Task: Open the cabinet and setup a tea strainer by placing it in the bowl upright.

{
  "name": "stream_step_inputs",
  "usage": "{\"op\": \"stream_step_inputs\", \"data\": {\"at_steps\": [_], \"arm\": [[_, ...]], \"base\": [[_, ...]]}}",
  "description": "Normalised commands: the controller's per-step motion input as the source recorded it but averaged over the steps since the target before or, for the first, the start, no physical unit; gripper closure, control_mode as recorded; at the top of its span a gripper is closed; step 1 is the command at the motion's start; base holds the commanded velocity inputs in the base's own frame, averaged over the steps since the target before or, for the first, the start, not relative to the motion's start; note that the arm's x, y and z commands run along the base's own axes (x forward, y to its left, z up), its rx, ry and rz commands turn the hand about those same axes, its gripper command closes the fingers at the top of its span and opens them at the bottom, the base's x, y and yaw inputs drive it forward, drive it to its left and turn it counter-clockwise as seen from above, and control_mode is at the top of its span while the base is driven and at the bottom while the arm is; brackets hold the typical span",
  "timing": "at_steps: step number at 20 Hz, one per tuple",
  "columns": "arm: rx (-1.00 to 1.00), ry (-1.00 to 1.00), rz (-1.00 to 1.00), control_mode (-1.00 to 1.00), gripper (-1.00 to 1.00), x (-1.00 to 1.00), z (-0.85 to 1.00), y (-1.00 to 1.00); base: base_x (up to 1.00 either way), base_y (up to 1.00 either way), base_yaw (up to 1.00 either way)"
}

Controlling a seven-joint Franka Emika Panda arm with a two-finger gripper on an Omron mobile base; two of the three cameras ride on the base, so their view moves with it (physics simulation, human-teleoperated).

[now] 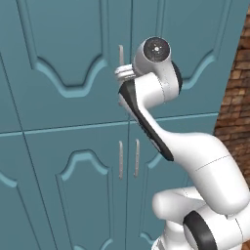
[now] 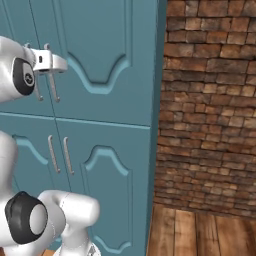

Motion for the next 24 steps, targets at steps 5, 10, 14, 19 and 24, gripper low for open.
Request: {"op": "stream_step_inputs", "data": {"at_steps": [5,10,14,19,24], "arm": [[0.0,-0.12,0.03,-1.0,1.0,0.18,0.0,-0.01],[0.0,-0.06,0.0,-1.0,1.0,0.0,0.0,0.0],[0.0,-0.01,0.0,-1.0,1.0,0.0,0.0,0.0],[0.01,0.0,0.0,-1.0,1.0,-0.57,0.12,-0.16],[0.11,0.02,0.0,-1.0,1.0,-1.0,0.27,-0.57]], "base": [[0.0,0.0,0.0],[0.0,0.0,0.0],[0.0,0.0,0.0],[0.0,0.0,0.0],[0.0,0.0,0.0]]}}
